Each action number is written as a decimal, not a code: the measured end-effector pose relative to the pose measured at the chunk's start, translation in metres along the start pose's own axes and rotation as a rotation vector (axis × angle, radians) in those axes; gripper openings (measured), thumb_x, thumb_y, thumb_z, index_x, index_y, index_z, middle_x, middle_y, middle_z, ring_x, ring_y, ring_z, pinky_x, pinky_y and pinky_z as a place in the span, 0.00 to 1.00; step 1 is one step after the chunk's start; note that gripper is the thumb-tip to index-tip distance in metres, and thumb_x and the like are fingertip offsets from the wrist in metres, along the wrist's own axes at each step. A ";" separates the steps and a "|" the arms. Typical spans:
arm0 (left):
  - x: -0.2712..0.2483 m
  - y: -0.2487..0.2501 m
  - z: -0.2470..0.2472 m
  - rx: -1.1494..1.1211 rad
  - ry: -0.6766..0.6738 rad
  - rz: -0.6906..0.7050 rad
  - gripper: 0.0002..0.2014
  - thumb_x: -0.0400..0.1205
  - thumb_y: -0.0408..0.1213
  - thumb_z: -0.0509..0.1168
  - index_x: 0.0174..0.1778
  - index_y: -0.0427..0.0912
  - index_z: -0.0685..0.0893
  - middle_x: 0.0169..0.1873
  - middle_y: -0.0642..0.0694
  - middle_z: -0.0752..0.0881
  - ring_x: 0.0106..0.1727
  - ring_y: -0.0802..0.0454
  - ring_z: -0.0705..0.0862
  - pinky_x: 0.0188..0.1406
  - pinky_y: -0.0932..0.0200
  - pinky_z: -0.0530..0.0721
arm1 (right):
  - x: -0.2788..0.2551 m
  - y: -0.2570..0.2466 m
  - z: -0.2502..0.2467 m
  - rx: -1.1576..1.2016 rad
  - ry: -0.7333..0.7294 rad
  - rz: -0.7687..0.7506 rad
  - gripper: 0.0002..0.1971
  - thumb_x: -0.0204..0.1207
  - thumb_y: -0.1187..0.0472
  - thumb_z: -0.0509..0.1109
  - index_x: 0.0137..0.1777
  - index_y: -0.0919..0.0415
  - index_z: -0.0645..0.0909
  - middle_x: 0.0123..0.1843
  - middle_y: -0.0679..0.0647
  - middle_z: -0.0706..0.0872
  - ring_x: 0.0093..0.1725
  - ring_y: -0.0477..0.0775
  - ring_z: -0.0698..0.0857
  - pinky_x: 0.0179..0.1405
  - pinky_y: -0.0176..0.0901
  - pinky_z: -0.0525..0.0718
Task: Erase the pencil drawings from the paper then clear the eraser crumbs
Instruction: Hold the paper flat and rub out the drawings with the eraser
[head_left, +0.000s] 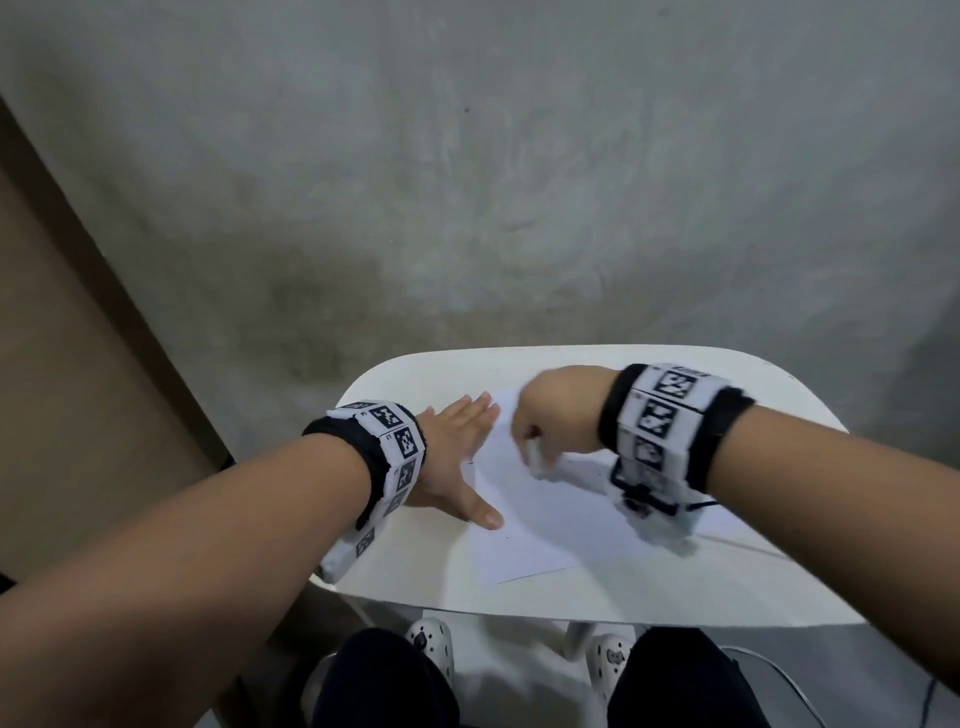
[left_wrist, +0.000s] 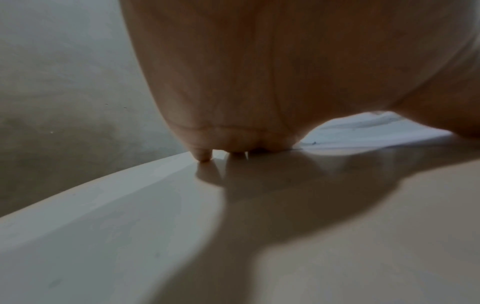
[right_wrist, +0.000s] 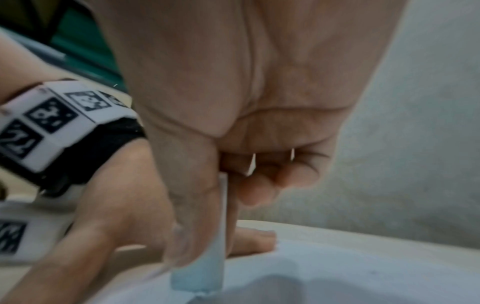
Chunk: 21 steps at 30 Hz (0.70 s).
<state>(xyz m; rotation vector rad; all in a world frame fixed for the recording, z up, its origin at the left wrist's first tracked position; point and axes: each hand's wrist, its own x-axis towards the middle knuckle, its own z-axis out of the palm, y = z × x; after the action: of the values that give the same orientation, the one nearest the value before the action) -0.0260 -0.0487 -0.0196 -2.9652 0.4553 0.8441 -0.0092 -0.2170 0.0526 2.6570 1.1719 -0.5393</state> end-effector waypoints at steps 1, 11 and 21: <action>0.002 -0.002 0.001 -0.026 0.012 0.009 0.67 0.65 0.73 0.71 0.84 0.54 0.29 0.85 0.51 0.30 0.85 0.51 0.32 0.84 0.39 0.40 | 0.008 -0.008 0.000 0.049 0.059 -0.034 0.08 0.64 0.61 0.77 0.44 0.52 0.89 0.40 0.46 0.90 0.46 0.53 0.88 0.45 0.42 0.83; -0.001 0.000 0.000 0.004 -0.004 -0.012 0.67 0.69 0.72 0.70 0.83 0.46 0.26 0.83 0.51 0.25 0.84 0.52 0.28 0.83 0.41 0.36 | -0.027 0.029 0.007 0.016 -0.202 0.033 0.09 0.67 0.62 0.78 0.47 0.52 0.90 0.43 0.46 0.90 0.39 0.43 0.82 0.34 0.34 0.76; -0.004 0.002 -0.002 -0.006 -0.010 -0.015 0.67 0.69 0.71 0.70 0.83 0.50 0.25 0.83 0.52 0.26 0.84 0.52 0.29 0.82 0.43 0.35 | -0.002 0.010 0.010 0.004 0.040 0.004 0.09 0.65 0.62 0.77 0.44 0.51 0.88 0.44 0.46 0.91 0.44 0.50 0.84 0.43 0.39 0.80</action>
<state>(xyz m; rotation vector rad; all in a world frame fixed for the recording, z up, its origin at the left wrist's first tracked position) -0.0286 -0.0496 -0.0156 -2.9645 0.4300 0.8593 -0.0049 -0.2279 0.0448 2.6854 1.1767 -0.4905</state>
